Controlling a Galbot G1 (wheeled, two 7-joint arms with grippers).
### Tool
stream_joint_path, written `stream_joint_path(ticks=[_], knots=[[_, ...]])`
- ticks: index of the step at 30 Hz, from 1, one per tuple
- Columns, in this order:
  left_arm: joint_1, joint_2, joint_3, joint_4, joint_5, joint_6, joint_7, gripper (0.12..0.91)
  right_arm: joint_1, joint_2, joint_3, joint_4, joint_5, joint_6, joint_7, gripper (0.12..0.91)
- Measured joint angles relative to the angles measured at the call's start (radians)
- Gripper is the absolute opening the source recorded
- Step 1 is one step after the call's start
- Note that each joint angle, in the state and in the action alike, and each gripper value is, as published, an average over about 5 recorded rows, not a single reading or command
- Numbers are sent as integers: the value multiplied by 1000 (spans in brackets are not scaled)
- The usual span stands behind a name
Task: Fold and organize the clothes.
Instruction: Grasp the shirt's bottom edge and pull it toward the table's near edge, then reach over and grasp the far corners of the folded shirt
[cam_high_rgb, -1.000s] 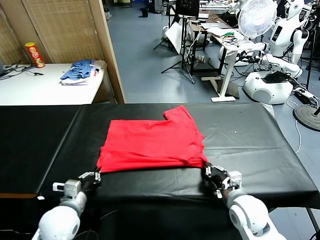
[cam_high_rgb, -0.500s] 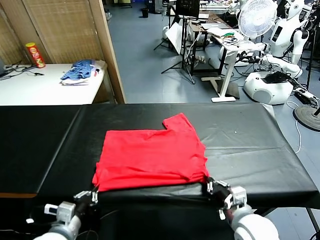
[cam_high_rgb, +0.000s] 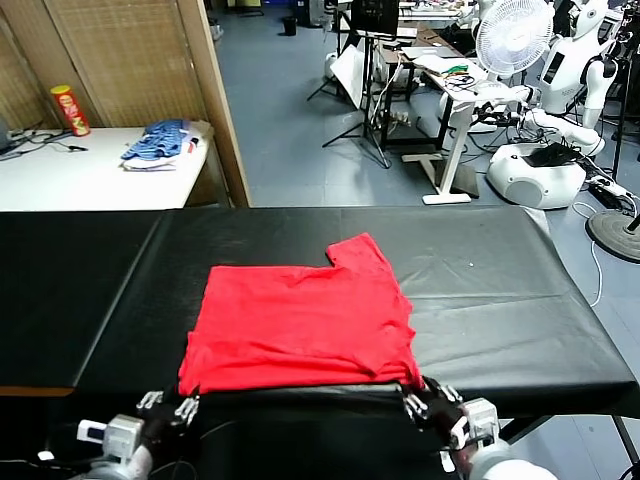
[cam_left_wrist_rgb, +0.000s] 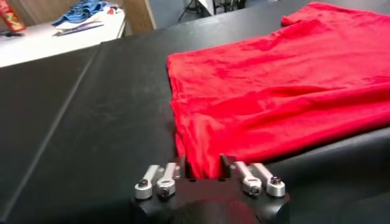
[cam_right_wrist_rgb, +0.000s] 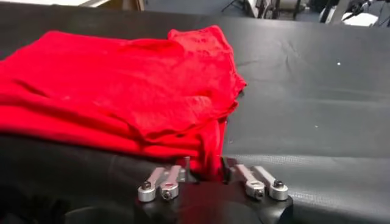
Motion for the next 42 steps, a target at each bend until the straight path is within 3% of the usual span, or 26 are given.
stream_joint_path(ticks=[2,8,14,19,24,27,32,38,42], knots=[[-16,9,-17,-20,-37,18,-1,781,34,-8,20,1,19,0,2,795],[-186,55,-11,13,-161,32,-9,798,256,-19,-5,-134,28,34,29,798],[-514,83,87,186,-335,79,-91,798,541,-5,-118,-374,29,66,60,798],[-763,79,197,376,-399,85,-106,798,739,29,-212,-601,20,90,72,798],[-938,53,293,561,-417,101,-95,798,893,83,-278,-815,5,107,40,798],[-1006,36,336,654,-399,109,-69,798,961,115,-304,-924,-24,119,7,798],[-1059,18,381,773,-355,110,-17,798,1034,158,-322,-1053,-64,126,-26,798],[-1071,10,392,853,-333,110,4,787,1079,204,-328,-1155,-81,124,-49,795],[-1078,9,393,880,-334,107,7,643,1089,223,-330,-1191,-89,124,-64,727]])
